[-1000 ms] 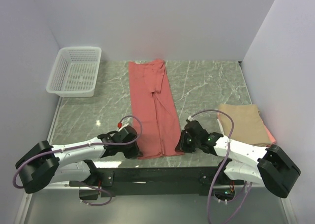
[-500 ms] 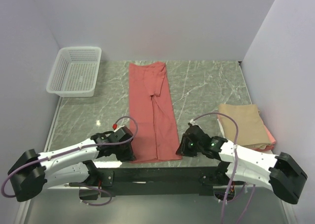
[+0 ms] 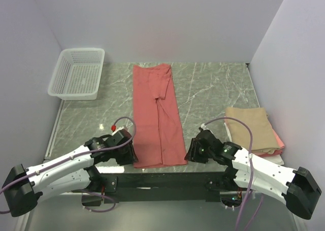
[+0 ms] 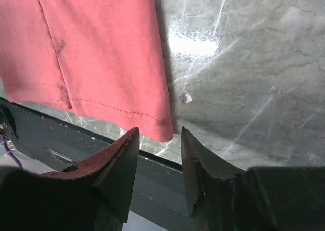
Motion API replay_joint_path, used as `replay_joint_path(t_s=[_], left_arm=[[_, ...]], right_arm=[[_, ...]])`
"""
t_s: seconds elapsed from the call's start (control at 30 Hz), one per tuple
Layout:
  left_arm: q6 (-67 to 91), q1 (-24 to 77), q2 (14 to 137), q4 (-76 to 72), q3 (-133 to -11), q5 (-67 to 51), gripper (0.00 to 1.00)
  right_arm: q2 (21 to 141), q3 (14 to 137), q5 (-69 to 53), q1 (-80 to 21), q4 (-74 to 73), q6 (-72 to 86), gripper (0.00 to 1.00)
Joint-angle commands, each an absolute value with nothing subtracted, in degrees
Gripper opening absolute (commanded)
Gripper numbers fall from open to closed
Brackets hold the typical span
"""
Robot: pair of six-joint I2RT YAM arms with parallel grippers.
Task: Fold and stack the t-shirts
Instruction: Fold the tshirt
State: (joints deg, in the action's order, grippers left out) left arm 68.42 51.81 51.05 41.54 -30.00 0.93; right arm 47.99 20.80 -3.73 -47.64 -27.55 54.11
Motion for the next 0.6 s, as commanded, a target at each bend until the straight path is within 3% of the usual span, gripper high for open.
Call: replay_joint_path(t_s=[0.0, 0.57], left_arm=[[69.61, 51.5, 48.08, 41.49, -28.39, 1.06, 0.41], [71.19, 51.24, 45.62, 30.5, -18.81, -0.53, 0.4]], right_arm=[[46.58, 19.34, -4.74, -46.58, -26.81, 53.52, 0.46], [51.15, 16.61, -8.35, -45.18, -20.13, 53.96, 0.42]])
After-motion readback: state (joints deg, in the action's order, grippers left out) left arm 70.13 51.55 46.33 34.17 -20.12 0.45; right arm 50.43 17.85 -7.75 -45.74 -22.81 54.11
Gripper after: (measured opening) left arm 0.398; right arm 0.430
